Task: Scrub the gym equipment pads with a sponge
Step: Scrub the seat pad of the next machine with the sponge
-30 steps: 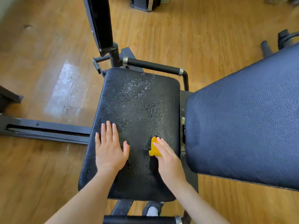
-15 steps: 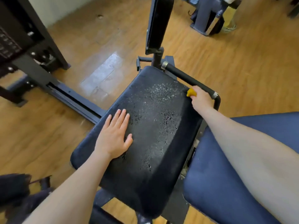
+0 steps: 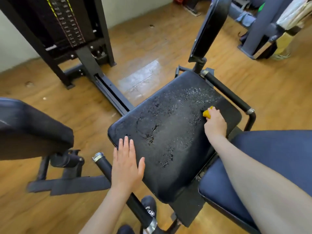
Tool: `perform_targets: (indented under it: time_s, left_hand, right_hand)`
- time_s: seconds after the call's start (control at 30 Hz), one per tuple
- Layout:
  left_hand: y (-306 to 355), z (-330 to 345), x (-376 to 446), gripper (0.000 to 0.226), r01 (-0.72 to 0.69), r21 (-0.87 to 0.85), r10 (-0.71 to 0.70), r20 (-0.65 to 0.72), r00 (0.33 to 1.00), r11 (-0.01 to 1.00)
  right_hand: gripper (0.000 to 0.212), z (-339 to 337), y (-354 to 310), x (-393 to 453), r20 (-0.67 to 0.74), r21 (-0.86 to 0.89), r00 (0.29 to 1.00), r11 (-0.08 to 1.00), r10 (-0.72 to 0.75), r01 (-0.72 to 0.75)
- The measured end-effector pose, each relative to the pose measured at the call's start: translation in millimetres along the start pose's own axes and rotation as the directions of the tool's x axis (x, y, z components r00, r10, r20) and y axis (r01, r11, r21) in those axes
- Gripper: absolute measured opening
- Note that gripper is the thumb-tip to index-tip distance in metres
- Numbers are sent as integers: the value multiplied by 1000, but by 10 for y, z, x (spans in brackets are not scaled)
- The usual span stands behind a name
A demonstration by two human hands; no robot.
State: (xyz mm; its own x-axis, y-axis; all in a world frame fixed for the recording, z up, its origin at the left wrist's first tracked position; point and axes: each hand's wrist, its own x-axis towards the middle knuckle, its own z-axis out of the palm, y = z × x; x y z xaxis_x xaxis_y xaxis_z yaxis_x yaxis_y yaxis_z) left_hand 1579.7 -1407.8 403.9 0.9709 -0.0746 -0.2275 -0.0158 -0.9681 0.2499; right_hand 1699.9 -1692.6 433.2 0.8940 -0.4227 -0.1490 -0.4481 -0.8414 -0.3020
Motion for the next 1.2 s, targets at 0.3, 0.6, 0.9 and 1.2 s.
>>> perform_targets:
  time_s: [0.3,0.6,0.9,1.2]
  left_hand:
    - [-33,107,-427,113,-60,-11,61,119,991,998]
    - [26,-87,-503,121,-22,10,19,213,977,1000]
    - [24,-94,-486,124,-44,17,39,211,977,999]
    - [-8,-95,-495,128,-49,12,45,198,979,999]
  right_hand:
    - [42,201,-323,-751,25,-33,995,995,-93,94]
    - [51,499,-574,-1731,107,-10,958,963,-267,269]
    - [58,504,-499,-2306,255,90,806,843,-534,530]
    - [40,338,-422,-1535,88,300,960,926,-267,230]
